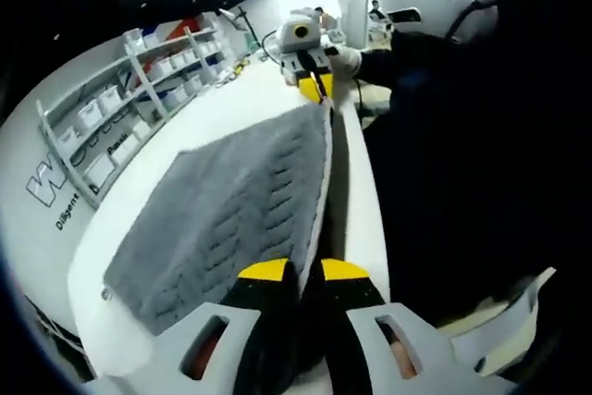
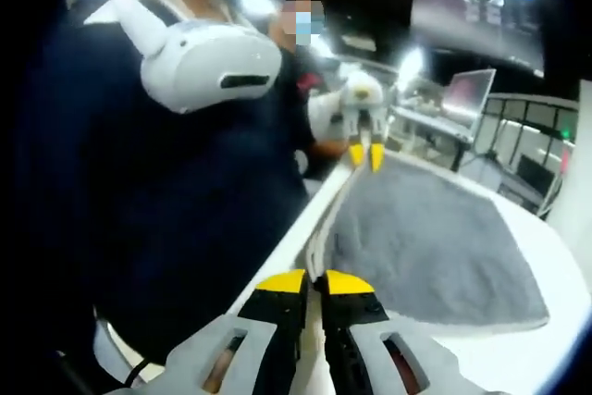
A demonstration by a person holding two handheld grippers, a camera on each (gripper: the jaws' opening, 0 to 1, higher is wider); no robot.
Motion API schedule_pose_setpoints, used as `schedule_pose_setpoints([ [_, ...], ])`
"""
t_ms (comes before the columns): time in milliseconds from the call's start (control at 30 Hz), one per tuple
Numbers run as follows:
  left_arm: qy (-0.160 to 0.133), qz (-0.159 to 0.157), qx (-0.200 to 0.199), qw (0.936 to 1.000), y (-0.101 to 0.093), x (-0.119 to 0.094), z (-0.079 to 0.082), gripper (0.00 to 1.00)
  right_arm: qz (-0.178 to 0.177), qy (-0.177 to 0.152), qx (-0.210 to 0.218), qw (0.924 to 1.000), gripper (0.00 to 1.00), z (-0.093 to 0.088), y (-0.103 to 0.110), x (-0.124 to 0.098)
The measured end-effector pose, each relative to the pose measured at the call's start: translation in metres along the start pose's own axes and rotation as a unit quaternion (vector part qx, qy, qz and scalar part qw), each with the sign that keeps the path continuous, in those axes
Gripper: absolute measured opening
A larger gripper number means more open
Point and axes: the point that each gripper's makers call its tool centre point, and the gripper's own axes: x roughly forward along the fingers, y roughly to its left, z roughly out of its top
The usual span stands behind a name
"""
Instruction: Open the folded towel by lifting each exposed corner and separating the folded layers until the towel lies flat within the target outline without major curled edges
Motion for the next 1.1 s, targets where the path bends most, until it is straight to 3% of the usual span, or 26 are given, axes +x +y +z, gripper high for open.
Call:
schedule_pose_setpoints([
  [167,-0.02,0.005,-0.001,0.9998,0.002,-0.001,0.005,0.19,-0.036,-0.033,-0.012,0.9987,0.03,0.012,-0.013,-0.011],
  [233,-0.03,0.009,0.0,0.9995,0.004,-0.004,0.006,0.2,-0.073,-0.036,-0.03,0.9962,0.05,0.015,-0.028,-0.015],
  [333,-0.044,0.021,-0.003,0.9988,0.01,-0.007,0.01,0.21,-0.173,-0.002,-0.085,0.9813,0.05,0.011,-0.069,-0.027],
  [433,-0.053,0.025,-0.006,0.9983,0.01,-0.01,0.012,0.23,-0.215,0.007,-0.034,0.9761,0.1,0.006,-0.098,-0.036],
  [567,-0.065,0.032,-0.024,0.9971,0.012,-0.014,0.014,0.24,-0.245,-0.027,0.013,0.9692,0.12,0.012,-0.126,-0.045],
  [633,-0.056,0.039,-0.027,0.9973,0.014,-0.016,0.009,0.25,-0.255,-0.035,0.041,0.9654,0.15,0.01,-0.12,-0.043],
  [667,-0.053,0.041,-0.028,0.9974,0.014,-0.017,0.007,0.25,-0.284,-0.006,0.044,0.9579,0.16,0.003,-0.14,-0.057],
  [800,-0.049,0.054,-0.028,0.9969,0.017,-0.02,0.0,0.24,-0.342,0.025,0.087,0.9353,0.15,-0.014,-0.149,-0.073],
  [867,-0.044,0.057,-0.029,0.997,0.019,-0.02,-0.004,0.23,-0.322,-0.009,0.109,0.9405,0.15,-0.005,-0.181,-0.062],
  [900,-0.043,0.056,-0.03,0.997,0.019,-0.02,-0.005,0.23,-0.32,-0.01,0.115,0.9403,0.15,-0.007,-0.185,-0.063],
  [933,-0.043,0.056,-0.03,0.9971,0.018,-0.02,-0.005,0.22,-0.321,-0.011,0.121,0.9391,0.15,-0.012,-0.205,-0.072],
  [967,-0.043,0.055,-0.029,0.9971,0.018,-0.02,-0.005,0.22,-0.334,0.001,0.121,0.9347,0.15,-0.018,-0.215,-0.078],
  [1033,-0.043,0.056,-0.028,0.9971,0.018,-0.02,-0.005,0.22,-0.343,0.014,0.123,0.9311,0.15,-0.023,-0.221,-0.077],
  [1100,-0.043,0.056,-0.027,0.9971,0.018,-0.02,-0.005,0.23,-0.334,0.005,0.137,0.9326,0.16,-0.023,-0.222,-0.072],
])
